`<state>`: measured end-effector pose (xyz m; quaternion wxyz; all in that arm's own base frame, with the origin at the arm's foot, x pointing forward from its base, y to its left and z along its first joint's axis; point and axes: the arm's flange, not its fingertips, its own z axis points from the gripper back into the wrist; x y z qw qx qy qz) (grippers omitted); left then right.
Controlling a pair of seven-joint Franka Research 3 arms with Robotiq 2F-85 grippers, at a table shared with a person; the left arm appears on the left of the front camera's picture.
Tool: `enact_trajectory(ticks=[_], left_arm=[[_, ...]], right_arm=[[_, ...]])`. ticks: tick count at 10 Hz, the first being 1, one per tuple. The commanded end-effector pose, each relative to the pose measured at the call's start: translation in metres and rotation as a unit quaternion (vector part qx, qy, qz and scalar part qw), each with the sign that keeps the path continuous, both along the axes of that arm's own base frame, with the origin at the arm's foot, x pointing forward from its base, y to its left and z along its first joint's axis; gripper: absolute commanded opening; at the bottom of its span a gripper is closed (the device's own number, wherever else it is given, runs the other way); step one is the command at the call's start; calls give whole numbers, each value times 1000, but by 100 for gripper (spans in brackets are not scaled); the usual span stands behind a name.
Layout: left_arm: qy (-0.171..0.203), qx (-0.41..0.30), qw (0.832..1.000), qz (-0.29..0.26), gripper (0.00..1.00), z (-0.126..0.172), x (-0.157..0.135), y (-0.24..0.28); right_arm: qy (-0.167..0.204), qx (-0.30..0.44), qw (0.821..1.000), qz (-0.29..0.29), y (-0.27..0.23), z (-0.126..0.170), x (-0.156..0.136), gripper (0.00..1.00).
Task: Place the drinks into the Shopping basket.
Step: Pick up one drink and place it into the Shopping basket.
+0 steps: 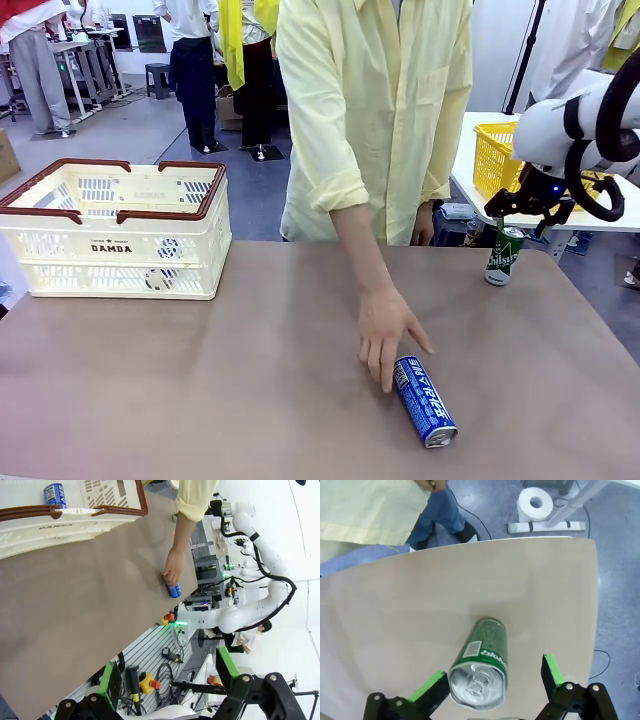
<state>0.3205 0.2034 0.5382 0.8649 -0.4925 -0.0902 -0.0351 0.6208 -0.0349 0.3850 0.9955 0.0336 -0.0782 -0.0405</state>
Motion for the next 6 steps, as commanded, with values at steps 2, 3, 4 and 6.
enact_trajectory(ticks=[2,3,4,6], left_arm=[[5,6,1000,3,100,1,-2,-1],[5,6,1000,3,100,1,-2,-1],[5,6,1000,3,100,1,-2,-1],[5,6,1000,3,100,1,-2,-1]], right_arm=[[26,-4,1000,-9,12,-21,14,100],[27,2,1000,-10,13,-23,13,100],[26,2,1000,-11,13,-23,13,100],[34,-3,999,-5,15,-28,13,100]])
